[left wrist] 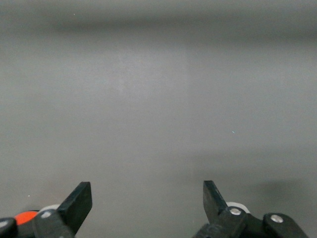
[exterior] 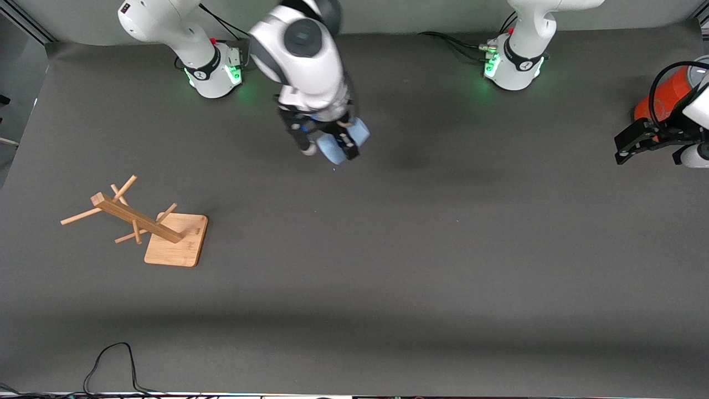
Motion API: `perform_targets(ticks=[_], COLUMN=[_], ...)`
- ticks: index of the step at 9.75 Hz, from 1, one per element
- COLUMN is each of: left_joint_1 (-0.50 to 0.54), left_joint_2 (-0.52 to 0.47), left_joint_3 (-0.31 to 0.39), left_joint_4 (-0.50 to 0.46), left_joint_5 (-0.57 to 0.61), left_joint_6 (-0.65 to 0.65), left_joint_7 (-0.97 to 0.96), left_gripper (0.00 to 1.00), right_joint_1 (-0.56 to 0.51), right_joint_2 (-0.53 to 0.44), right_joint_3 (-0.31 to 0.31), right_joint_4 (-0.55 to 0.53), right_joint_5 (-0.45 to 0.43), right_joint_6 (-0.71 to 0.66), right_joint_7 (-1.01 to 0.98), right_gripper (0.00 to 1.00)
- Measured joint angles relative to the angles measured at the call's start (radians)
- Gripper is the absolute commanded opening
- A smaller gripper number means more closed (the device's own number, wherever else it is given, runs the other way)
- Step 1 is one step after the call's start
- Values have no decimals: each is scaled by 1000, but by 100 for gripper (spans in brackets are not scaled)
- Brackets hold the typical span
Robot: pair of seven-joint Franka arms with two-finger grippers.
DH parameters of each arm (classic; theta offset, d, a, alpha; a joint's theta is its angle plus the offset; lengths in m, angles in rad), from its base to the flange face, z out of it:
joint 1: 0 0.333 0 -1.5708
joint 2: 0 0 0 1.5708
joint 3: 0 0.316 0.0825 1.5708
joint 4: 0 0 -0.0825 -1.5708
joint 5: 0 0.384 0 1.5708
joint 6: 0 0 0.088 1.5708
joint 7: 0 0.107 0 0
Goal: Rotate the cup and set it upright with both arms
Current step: 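Carry the blue cup toward the table middle with the right gripper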
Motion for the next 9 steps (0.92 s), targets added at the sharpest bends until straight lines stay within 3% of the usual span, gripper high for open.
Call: perform_targets(ticks=[3, 6, 9], left_joint_1=[0, 0, 0], left_joint_2=[0, 0, 0], left_joint_3=[-1, 0, 0], left_joint_4=[2, 3, 4], left_joint_5=[0, 0, 0], left_joint_6=[12, 15, 15], left_joint_7=[0, 0, 0], left_gripper=[100, 100, 100], right_joint_1=[64, 68, 71], right_joint_2=[215, 363, 495], right_joint_3=[0, -4, -8], right_joint_4=[143, 221, 312], right_joint_5=[-35, -38, -38], right_joint_6=[15, 24, 24], right_joint_7=[256, 484, 574], right_gripper=[52, 52, 51])
